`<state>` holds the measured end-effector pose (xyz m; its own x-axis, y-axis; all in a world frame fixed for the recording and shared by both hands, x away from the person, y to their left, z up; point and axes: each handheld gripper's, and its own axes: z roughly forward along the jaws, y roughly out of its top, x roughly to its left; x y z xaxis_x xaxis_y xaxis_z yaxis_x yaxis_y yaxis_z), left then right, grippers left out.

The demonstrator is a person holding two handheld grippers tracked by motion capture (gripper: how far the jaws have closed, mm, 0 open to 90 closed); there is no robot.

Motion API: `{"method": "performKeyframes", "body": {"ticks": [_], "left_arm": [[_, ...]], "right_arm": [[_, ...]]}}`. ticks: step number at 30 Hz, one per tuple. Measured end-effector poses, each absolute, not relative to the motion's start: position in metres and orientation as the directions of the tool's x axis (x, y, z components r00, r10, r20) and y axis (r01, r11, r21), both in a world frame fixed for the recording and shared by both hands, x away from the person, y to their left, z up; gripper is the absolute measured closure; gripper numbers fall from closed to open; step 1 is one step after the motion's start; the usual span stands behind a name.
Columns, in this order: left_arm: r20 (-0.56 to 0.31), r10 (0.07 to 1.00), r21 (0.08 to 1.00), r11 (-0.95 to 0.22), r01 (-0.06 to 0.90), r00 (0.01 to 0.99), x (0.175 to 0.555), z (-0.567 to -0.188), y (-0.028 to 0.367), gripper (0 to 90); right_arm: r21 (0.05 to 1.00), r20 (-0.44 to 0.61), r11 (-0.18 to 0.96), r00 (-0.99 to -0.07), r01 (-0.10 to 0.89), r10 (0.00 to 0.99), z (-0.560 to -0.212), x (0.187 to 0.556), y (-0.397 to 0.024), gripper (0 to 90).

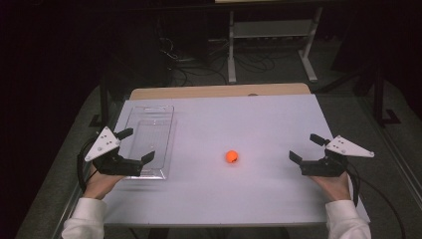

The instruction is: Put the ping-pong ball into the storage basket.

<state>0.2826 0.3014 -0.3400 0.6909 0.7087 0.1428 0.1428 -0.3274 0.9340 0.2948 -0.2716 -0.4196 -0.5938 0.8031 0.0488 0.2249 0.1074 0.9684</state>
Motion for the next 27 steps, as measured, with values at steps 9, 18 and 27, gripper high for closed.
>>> {"method": "performKeyframes", "body": {"ticks": [9,18,27], "left_arm": [[0.164,0.682,0.922,-0.363,0.135,0.713,0.291,-0.327,0.291,0.0],[0.175,0.653,0.905,-0.401,0.14,0.737,0.297,-0.314,0.282,0.0],[0.193,0.623,0.892,-0.434,0.13,0.758,0.302,-0.305,0.27,0.0]], "right_arm": [[0.969,0.044,0.11,-0.592,0.221,0.805,-0.419,0.295,-0.271,0.0],[0.969,0.044,0.11,-0.592,0.222,0.805,-0.419,0.295,-0.271,0.0],[0.969,0.042,0.113,-0.594,0.222,0.804,-0.419,0.294,-0.271,0.0]]}}
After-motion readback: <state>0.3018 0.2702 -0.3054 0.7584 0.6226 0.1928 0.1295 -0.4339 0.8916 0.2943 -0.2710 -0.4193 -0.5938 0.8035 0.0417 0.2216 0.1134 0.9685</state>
